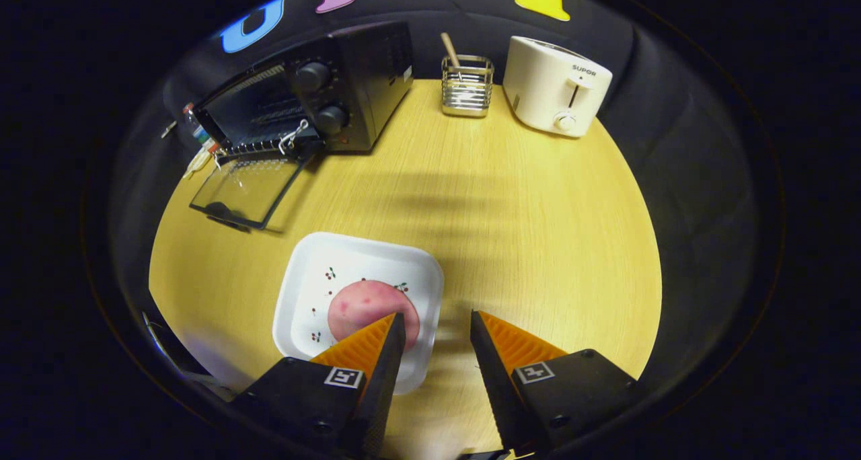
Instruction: Open the toaster oven, put the food inside, and close the toaster oven door.
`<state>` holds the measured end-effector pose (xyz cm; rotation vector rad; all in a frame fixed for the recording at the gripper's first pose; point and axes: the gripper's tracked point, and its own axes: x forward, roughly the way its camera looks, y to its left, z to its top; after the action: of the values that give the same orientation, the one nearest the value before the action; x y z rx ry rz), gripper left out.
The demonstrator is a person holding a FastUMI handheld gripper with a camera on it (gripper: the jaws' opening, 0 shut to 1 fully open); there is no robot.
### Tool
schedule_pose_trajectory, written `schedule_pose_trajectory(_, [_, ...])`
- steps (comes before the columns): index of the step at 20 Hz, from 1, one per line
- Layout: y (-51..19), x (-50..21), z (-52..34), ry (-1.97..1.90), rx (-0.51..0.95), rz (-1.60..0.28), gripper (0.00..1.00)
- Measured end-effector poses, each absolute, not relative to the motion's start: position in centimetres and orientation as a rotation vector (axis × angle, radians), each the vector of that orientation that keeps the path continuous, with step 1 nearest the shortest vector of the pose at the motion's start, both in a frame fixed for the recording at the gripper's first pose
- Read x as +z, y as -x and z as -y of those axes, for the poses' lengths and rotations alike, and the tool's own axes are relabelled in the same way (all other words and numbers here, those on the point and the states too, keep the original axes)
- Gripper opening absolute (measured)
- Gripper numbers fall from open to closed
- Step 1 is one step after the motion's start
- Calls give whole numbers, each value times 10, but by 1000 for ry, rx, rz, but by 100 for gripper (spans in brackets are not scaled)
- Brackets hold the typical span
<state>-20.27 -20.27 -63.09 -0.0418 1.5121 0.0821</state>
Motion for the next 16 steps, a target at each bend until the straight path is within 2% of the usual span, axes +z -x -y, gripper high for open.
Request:
schedule_pose_trajectory(3, [205, -636, 204, 29, 64, -1541, 24])
schedule_pose_trajectory(6, [206, -637, 201, -24, 62, -1585, 28])
schedule_pose_trajectory(8, [207, -636, 202, -78, 42, -1623, 15])
schedule_pose_trajectory(11, [206, -646, 200, -194, 22, -1670, 15])
schedule_pose_trajectory(12, [206, -647, 201, -239, 34, -1693, 5])
schedule_pose_trajectory(16, [209, -646, 197, -402, 60, -1749, 5])
